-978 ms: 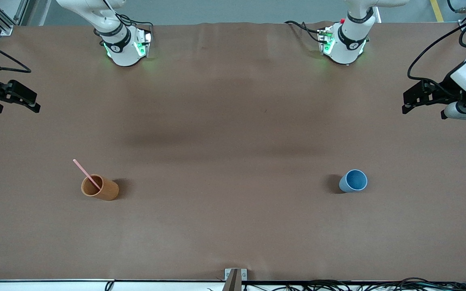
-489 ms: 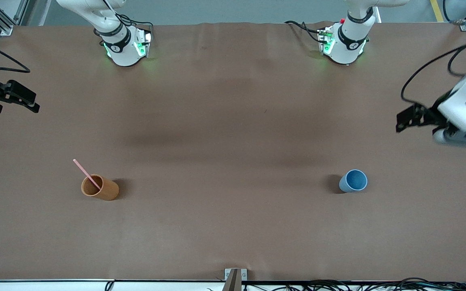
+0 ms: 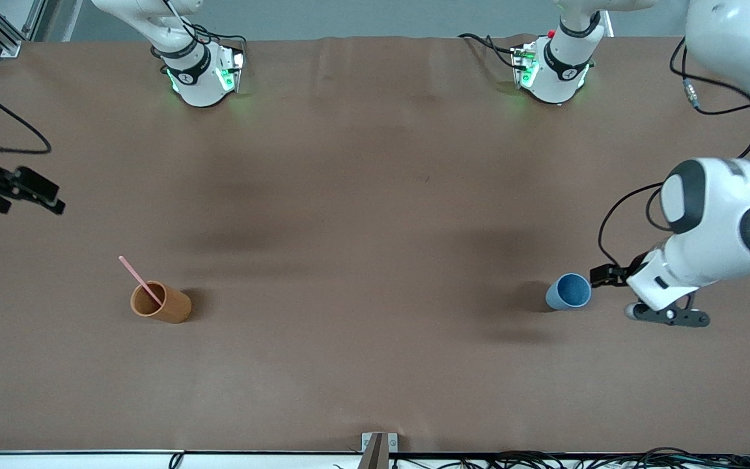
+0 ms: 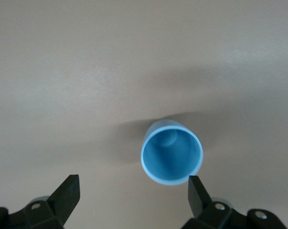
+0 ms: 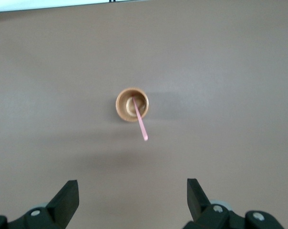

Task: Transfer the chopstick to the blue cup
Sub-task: 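Grasp the pink chopstick with the right gripper while the left gripper grasps the blue cup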

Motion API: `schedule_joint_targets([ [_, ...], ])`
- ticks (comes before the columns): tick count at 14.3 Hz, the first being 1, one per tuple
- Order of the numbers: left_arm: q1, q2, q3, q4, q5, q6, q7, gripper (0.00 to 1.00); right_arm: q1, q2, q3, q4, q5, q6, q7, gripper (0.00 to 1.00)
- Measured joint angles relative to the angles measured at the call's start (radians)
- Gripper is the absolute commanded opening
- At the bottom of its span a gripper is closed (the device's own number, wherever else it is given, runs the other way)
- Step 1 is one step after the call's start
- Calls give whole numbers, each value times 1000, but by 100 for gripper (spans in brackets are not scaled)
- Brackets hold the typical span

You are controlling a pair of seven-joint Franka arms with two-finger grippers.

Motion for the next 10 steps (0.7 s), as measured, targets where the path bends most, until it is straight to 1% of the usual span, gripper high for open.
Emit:
schedule_joint_targets([
  [3, -3, 65, -1, -9, 0, 59, 0, 100, -6, 20, 0, -154, 2, 214, -14, 94],
  [4, -3, 79, -1, -9, 0, 65, -1, 97, -10, 28, -1, -195, 4, 271, -15, 91],
  [5, -4, 88, -1, -9, 0, 68, -2, 92, -15, 40, -1, -228, 13, 314, -16, 88],
  [6, -4, 94, -2, -9, -1, 69, -3, 85, -20, 55, -1, -251, 30, 345, -17, 85],
  [7, -4, 100, -1, -9, -7, 69, -4, 75, -26, 73, -1, -265, 53, 363, -19, 80],
  [8, -4, 105, -1, -9, -19, 70, -4, 66, -32, 90, -1, -272, 72, 371, -21, 77],
  [9, -4, 110, -2, -9, -26, 71, -4, 59, -36, 102, -1, -275, 83, 375, -26, 73],
  [10, -6, 117, -3, -9, -31, 74, -4, 50, -38, 110, -1, -283, 91, 385, -33, 71],
])
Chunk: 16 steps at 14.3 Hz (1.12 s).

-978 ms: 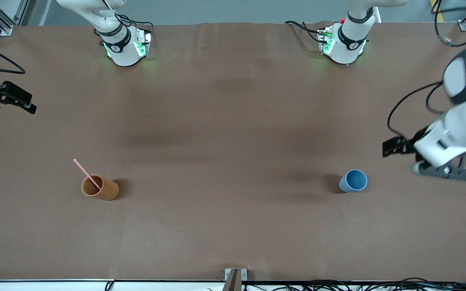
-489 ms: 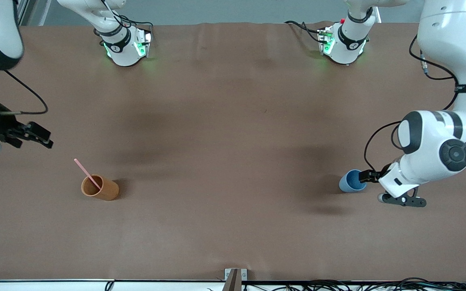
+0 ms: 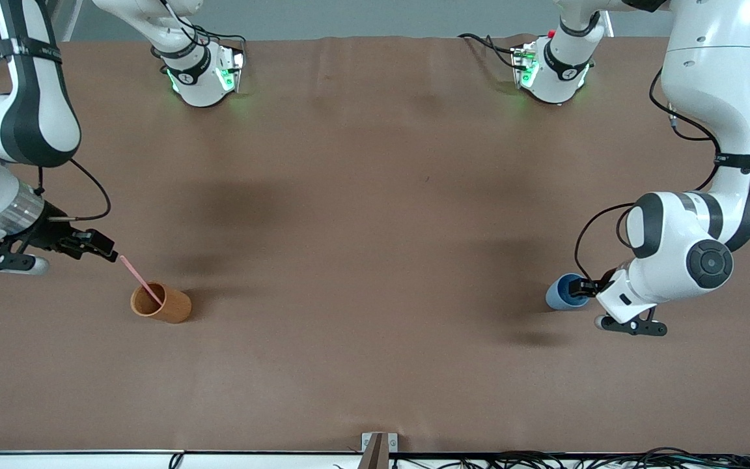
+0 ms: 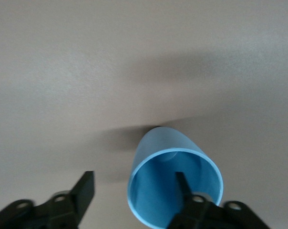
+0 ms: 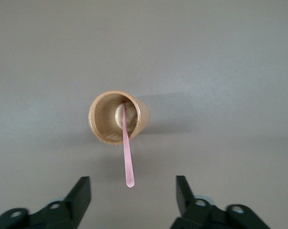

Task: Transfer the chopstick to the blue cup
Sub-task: 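Grasp the pink chopstick with the right gripper while the left gripper grasps the blue cup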

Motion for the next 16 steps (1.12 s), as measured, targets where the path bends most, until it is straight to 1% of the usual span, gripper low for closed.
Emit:
schedule_joint_targets([
  [1, -2, 8, -2, 0, -3, 9, 0, 30, -1, 2, 0, -15, 7, 25, -11, 68],
  [2, -3, 16, -3, 0, -4, 20, 0, 17, -2, 2, 0, -37, 21, 58, -29, 66],
  [4, -6, 28, -4, -6, -4, 53, 2, 1, -4, 2, 0, -82, 64, 102, -69, 57],
  [7, -11, 32, -4, -28, 10, 89, 9, 0, -5, 3, 0, -117, 91, 115, -95, 46],
  [10, -27, 14, -10, -20, 28, 87, -12, 0, -6, 4, 0, -125, 130, 115, -100, 37],
  [11, -34, -4, -25, -15, 31, 71, -49, 0, -6, 5, 0, -125, 143, 115, -102, 34],
  [12, -39, -27, -54, -8, 33, 48, -105, 0, -6, 5, 0, -125, 150, 115, -103, 30],
  [13, -42, -54, -93, -2, 36, 22, -182, 0, -6, 5, 0, -125, 154, 115, -103, 30],
  [15, -52, -100, -190, 1, 81, -9, -379, 0, -6, 5, 0, -125, 162, 116, -104, 29],
  [16, -55, -109, -249, 1, 118, -15, -492, 0, -6, 5, 0, -125, 175, 116, -104, 27],
])
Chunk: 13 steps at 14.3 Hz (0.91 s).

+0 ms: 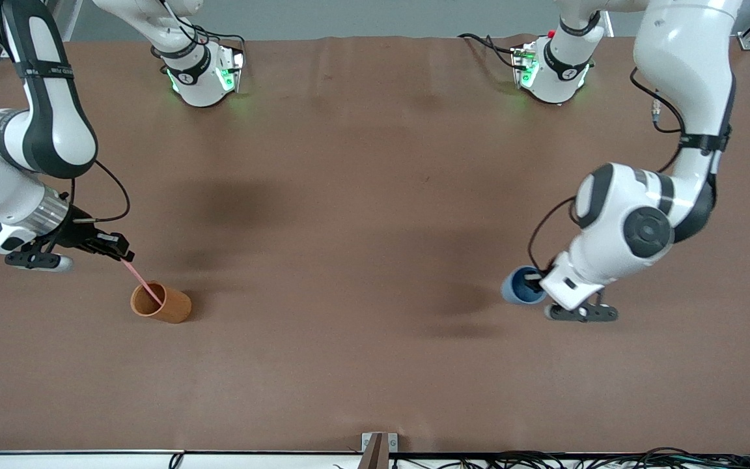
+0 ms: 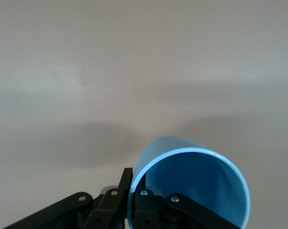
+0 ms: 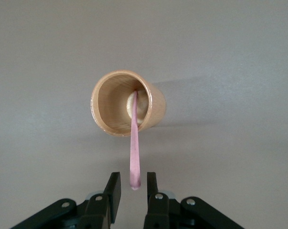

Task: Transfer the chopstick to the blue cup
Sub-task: 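Grasp the pink chopstick with the right gripper while the left gripper grasps the blue cup, then lift the chopstick out with the right gripper while the left gripper moves the cup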

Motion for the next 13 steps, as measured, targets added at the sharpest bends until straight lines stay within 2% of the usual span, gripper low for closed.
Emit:
schedule_joint_targets([
  [3, -24, 17, -161, 4, 122, -1, -315, 0, -2, 0, 0, 0, 18, 0, -1, 13],
  [5, -65, 59, -213, 13, 190, 0, -468, 0, -5, 0, -1, 0, 19, 2, -1, 6],
  [7, -122, 119, -220, 37, 237, 7, -575, 0, -8, 0, -1, 1, 20, 2, -1, 4],
  [10, -164, 206, -220, 91, 256, 28, -634, 1, -10, 0, -1, 15, 21, -4, -1, 4],
  [13, -173, 246, -225, 105, 280, 66, -673, 1, -16, -2, -2, 97, 22, -148, 2, 4],
])
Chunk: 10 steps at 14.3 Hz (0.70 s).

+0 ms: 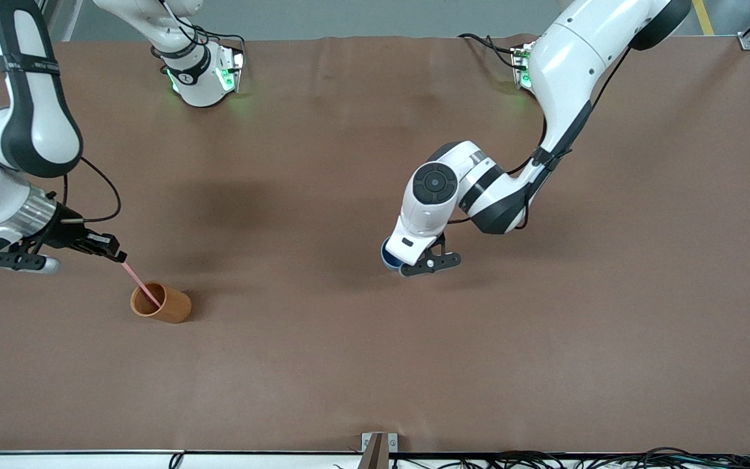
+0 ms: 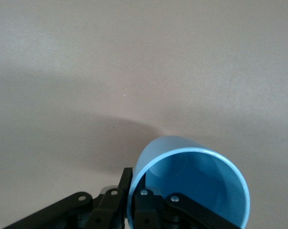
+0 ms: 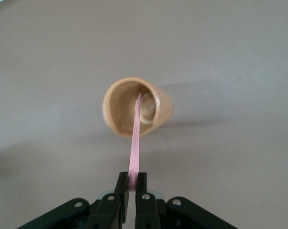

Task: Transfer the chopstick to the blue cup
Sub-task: 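Lift the chopstick out with the right gripper while the left gripper moves the cup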

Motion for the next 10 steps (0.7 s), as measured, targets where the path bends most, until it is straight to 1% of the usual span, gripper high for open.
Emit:
schedule_joint_targets([
  [3, -9, 21, -1, 1, 56, 20, -44, 4, -17, -8, -1, 153, 2, -246, 61, 3],
  [4, -9, 29, -2, 1, 76, 38, -65, 7, -19, -11, -1, 217, 1, -329, 97, 3],
  [5, -9, 36, -2, 1, 86, 50, -79, 15, -19, -13, -1, 285, 1, -413, 135, 3],
  [6, -9, 41, -2, 2, 89, 55, -84, 30, -19, -15, 0, 353, -2, -494, 171, 3],
  [7, -9, 44, -2, 2, 89, 59, -86, 49, -18, -18, 3, 413, -9, -563, 204, 3],
  [8, -9, 45, -2, 2, 89, 60, -87, 72, -15, -20, 6, 463, -23, -618, 235, 3],
  [9, -9, 45, -2, 2, 89, 60, -87, 90, -5, -21, 9, 502, -35, -657, 272, 3],
  [10, -8, 45, -3, 5, 89, 60, -87, 100, 17, -21, 12, 527, -43, -675, 319, 3],
])
